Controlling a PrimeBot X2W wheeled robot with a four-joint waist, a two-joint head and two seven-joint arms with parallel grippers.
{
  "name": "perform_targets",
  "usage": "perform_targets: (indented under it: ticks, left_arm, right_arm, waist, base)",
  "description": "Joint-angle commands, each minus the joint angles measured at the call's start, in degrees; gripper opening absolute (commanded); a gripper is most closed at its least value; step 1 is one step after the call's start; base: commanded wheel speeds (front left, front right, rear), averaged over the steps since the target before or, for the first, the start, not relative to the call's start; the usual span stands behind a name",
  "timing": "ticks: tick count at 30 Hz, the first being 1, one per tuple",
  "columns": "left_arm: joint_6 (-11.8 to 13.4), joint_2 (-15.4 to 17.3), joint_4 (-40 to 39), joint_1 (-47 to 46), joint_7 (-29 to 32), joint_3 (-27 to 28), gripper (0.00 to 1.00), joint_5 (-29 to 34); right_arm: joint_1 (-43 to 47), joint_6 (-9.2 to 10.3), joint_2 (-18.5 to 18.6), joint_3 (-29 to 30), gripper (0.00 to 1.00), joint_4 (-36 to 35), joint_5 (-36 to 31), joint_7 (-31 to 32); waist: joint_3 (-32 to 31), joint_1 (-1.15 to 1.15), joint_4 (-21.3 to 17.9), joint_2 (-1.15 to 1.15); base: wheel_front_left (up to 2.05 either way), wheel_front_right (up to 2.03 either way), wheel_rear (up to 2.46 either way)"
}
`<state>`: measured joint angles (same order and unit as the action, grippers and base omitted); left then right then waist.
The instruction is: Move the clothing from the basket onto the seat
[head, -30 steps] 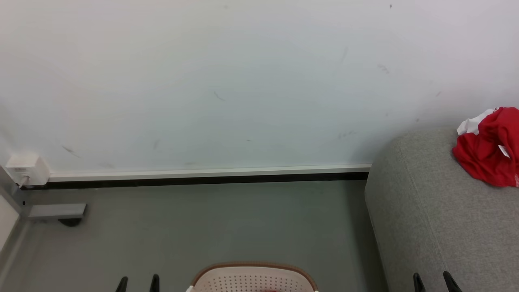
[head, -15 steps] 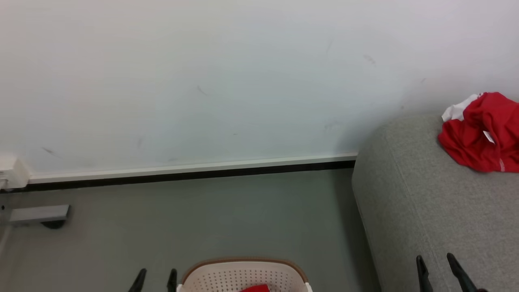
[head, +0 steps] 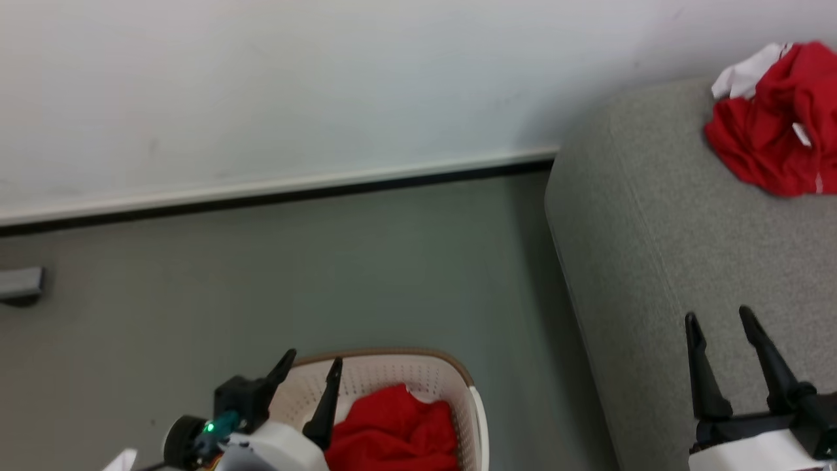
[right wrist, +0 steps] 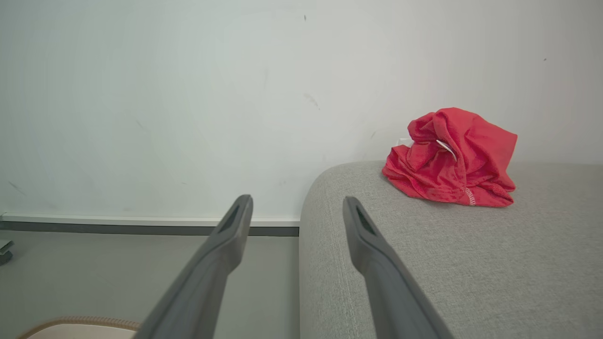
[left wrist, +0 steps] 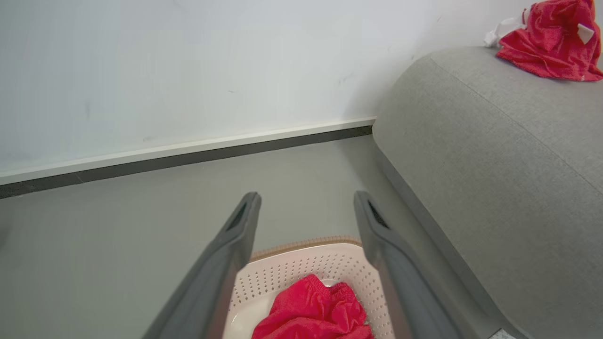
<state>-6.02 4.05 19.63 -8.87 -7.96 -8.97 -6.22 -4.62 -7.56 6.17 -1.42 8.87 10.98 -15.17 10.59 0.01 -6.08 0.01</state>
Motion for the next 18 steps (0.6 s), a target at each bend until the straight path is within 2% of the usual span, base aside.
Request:
perform_targets:
  ticks: [1, 7, 18]
  left_arm:
    - [0.0, 0.2, 0.9, -1.5, 0.5, -0.2, 1.00, 1.0]
    - [-0.2, -0.1, 8.7, -8.6, 5.8, -2.2, 1.00, 0.8]
    - [-0.1, -0.4, 22.7, -18.3, 8.6, -5.0, 1.00, 1.5]
  right_arm:
    - [-1.2, 0.15, 0.4, 0.3, 1.00, -0.6, -0.1, 0.0]
    - [-6.3, 0.15, 0.3, 0.3, 1.00, -3.0, -0.2, 0.0]
    - [-12.1, 0.15, 1.0, 0.1, 1.00, -6.0, -0.3, 0.0]
  waist:
    - [4.4, -0.01, -1.7, -0.01]
    - [12.3, -0.01, -3.4, -0.01]
    - [21.8, -0.01, -4.9, -0.01]
  base:
    - [0.00, 0.00, 0.00]
    - [0.00, 0.00, 0.00]
    - [0.00, 0.00, 0.00]
